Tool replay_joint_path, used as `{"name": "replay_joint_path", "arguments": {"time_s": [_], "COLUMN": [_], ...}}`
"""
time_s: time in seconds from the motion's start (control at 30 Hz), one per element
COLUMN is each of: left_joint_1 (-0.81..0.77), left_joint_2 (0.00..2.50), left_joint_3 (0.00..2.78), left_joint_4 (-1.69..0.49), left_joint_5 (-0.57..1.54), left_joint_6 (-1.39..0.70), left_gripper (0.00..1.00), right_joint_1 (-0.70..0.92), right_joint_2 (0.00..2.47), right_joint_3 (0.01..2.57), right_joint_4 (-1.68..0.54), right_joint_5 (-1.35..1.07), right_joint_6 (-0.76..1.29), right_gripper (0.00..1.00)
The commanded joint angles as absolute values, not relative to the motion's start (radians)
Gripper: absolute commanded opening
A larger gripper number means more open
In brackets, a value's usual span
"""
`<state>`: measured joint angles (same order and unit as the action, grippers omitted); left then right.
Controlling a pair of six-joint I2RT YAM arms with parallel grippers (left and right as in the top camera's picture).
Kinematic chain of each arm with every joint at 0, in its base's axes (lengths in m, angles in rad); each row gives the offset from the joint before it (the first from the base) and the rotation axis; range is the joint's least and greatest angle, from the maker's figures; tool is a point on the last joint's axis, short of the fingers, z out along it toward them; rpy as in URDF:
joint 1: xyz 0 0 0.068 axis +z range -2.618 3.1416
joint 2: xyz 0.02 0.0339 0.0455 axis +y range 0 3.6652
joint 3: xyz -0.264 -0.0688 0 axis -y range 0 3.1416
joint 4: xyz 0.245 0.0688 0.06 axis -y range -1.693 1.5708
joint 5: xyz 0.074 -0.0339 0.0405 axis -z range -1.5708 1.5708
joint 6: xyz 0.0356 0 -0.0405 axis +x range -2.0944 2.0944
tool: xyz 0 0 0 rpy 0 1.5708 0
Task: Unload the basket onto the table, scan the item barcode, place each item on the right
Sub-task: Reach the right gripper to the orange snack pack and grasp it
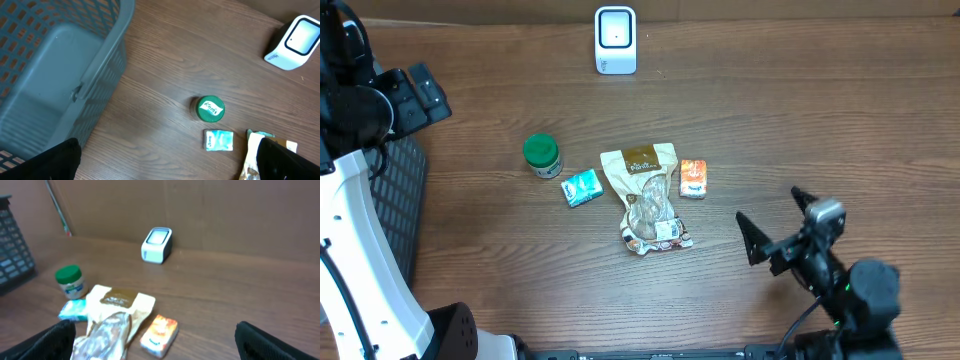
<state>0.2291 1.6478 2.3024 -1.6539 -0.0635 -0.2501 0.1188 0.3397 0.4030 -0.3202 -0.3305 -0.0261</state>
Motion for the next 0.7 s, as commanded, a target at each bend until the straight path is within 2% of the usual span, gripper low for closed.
{"name": "replay_joint_path", "arguments": {"time_s": [0.0,0.23,0.47,0.5,0.57,0.67], "left_joint_1": [0.231,0.231,0.231,0.231,0.231,0.231], "left_joint_2": [1.649,1.649,1.649,1.649,1.649,1.649], "left_joint_3": [2.312,2.312,2.312,2.312,2.312,2.312], "left_joint_4": [-1.653,-1.653,-1.653,-1.653,-1.653,-1.653], "left_joint_5": [-0.055,-0.055,-0.056,-0.055,-0.055,-0.055], "left_joint_6": [-0.224,-0.224,-0.224,-0.224,-0.224,-0.224], "left_gripper": [1.00,1.00,1.00,0.99,1.00,0.99], "right_joint_1": [0.123,0.123,0.123,0.123,0.123,0.124], "right_joint_2": [0.517,0.913,1.193,1.230,1.303,1.411], "right_joint_3": [0.588,0.941,1.003,1.003,1.003,1.003], "right_joint_4": [-0.414,-0.695,-0.666,-0.663,-0.663,-0.663], "right_joint_5": [-0.348,-0.457,-0.630,-0.627,-0.614,-0.558], "right_joint_6": [-0.023,-0.023,0.102,0.103,0.105,0.137], "right_gripper": [1.00,1.00,0.99,0.89,0.76,0.70]}}
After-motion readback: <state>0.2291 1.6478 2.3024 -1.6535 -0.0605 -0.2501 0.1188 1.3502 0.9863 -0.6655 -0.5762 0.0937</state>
